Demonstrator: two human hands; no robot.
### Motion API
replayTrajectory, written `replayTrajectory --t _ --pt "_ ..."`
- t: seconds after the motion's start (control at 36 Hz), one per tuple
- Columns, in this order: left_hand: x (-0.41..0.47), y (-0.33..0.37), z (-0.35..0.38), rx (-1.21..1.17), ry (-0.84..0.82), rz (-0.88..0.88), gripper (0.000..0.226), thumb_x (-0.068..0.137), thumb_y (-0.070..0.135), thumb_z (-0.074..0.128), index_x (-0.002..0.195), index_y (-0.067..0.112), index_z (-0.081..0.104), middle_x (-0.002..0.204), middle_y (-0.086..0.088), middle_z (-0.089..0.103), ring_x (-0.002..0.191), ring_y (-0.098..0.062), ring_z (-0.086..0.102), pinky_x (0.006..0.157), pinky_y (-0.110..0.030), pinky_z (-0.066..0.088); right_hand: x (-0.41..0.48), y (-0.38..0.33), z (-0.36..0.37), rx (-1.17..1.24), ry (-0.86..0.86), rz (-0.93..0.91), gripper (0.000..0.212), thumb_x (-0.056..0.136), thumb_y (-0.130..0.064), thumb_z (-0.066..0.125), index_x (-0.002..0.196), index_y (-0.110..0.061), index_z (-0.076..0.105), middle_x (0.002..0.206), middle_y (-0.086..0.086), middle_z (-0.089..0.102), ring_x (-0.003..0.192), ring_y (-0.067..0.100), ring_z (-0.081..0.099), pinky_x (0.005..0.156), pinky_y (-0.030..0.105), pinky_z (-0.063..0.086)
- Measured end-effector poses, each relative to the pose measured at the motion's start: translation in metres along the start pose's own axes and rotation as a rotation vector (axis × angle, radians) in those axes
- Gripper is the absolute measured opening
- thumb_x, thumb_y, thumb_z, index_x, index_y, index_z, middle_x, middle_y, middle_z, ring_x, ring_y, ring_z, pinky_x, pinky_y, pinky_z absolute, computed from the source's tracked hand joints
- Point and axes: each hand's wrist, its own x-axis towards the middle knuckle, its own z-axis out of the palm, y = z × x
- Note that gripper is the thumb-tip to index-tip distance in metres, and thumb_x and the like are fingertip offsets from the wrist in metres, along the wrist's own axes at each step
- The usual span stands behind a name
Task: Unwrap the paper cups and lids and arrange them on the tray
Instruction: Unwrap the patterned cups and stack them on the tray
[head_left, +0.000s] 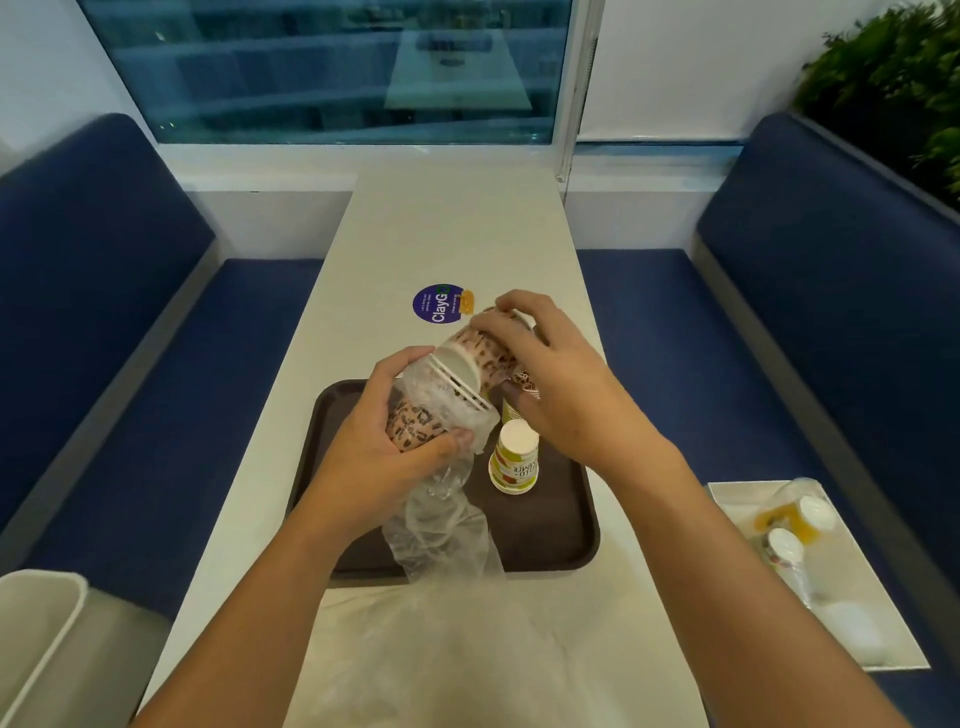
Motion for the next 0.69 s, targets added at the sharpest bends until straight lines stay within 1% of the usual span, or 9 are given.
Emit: replayTrajectory --t 0.06,0.11,0.19,0.33,0.42,0.5,0.56,0.64,0.69 --pt "0.004 -0.001 0.000 -0.014 0.003 -0.004 0.081 0.080 0.031 0.087 0.141 0.059 0.041 0.133 0.028 0.055 0.119 0.002 0.060 0.090 -0.026 0.060 0.004 0.010 0.000 -0.021 0.135 0.069 0.069 0.083 -0.020 0.084 0.144 -0.015 0.053 0.143 0.006 0.051 0.120 0.021 0.046 0.098 0.031 0.045" --pt "0.009 -0.002 0.001 -0.018 0.010 -0.013 0.082 0.079 0.031 0.087 0.141 0.061 0.041 0.136 0.024 0.054 0.120 -0.002 0.061 0.092 -0.027 0.060 0.007 0.021 0.004 0.042 0.237 0.239 0.068 0.082 -0.029 0.085 0.141 -0.016 0.053 0.135 0.000 0.057 0.113 0.011 0.039 0.089 0.019 0.036" --pt "0.016 -0.007 0.002 -0.013 0.017 -0.021 0.082 0.079 0.032 0.086 0.139 0.063 0.040 0.133 0.029 0.053 0.114 0.010 0.059 0.085 -0.016 0.058 0.011 0.039 0.018 0.198 0.295 0.535 0.070 0.084 -0.041 0.082 0.143 -0.022 0.050 0.134 -0.006 0.057 0.121 0.009 0.038 0.089 0.022 0.036" --pt "0.027 -0.015 0.007 0.015 0.027 -0.046 0.083 0.079 0.030 0.087 0.138 0.063 0.039 0.120 0.038 0.054 0.109 0.017 0.057 0.078 -0.011 0.055 0.005 0.067 0.056 0.230 0.115 0.731 0.071 0.084 -0.044 0.081 0.144 -0.024 0.049 0.136 -0.003 0.060 0.129 0.020 0.047 0.099 0.040 0.051" --pt "0.032 -0.019 0.010 0.044 0.022 -0.063 0.083 0.079 0.029 0.087 0.136 0.063 0.037 0.111 0.048 0.052 0.106 0.021 0.055 0.075 -0.009 0.054 -0.003 0.074 0.074 0.236 0.024 0.789 0.071 0.084 -0.046 0.081 0.144 -0.025 0.048 0.138 -0.002 0.061 0.129 0.024 0.052 0.101 0.052 0.053" --pt "0.035 -0.023 0.011 0.070 0.024 -0.076 0.081 0.080 0.031 0.088 0.132 0.064 0.035 0.110 0.050 0.049 0.105 0.024 0.053 0.072 -0.005 0.052 -0.005 0.076 0.077 0.244 0.022 0.812 0.077 0.086 -0.043 0.081 0.149 -0.025 0.042 0.145 -0.001 0.056 0.137 0.025 0.045 0.108 0.051 0.049" --pt "0.034 -0.024 0.011 0.079 0.025 -0.081 0.081 0.079 0.032 0.088 0.131 0.064 0.036 0.112 0.048 0.049 0.105 0.024 0.052 0.072 -0.005 0.051 -0.004 0.073 0.072 0.191 0.053 0.793 0.084 0.086 -0.043 0.080 0.154 -0.024 0.034 0.155 0.001 0.044 0.144 0.026 0.033 0.114 0.049 0.039" --pt "0.032 -0.023 0.011 0.086 0.026 -0.078 0.081 0.079 0.032 0.089 0.130 0.065 0.037 0.112 0.048 0.049 0.106 0.022 0.053 0.073 -0.005 0.051 -0.002 0.056 0.058 0.146 0.216 0.718 0.075 0.089 -0.043 0.074 0.152 -0.022 0.039 0.157 0.002 0.037 0.143 0.021 0.027 0.115 0.036 0.031" --pt "0.030 -0.022 0.011 0.084 0.027 -0.076 0.082 0.078 0.032 0.090 0.130 0.066 0.037 0.116 0.043 0.051 0.109 0.015 0.056 0.076 -0.010 0.054 -0.001 0.038 0.046 0.198 0.321 0.622 0.049 0.094 -0.038 0.070 0.138 -0.022 0.056 0.145 -0.001 0.047 0.131 0.012 0.034 0.106 0.012 0.025"
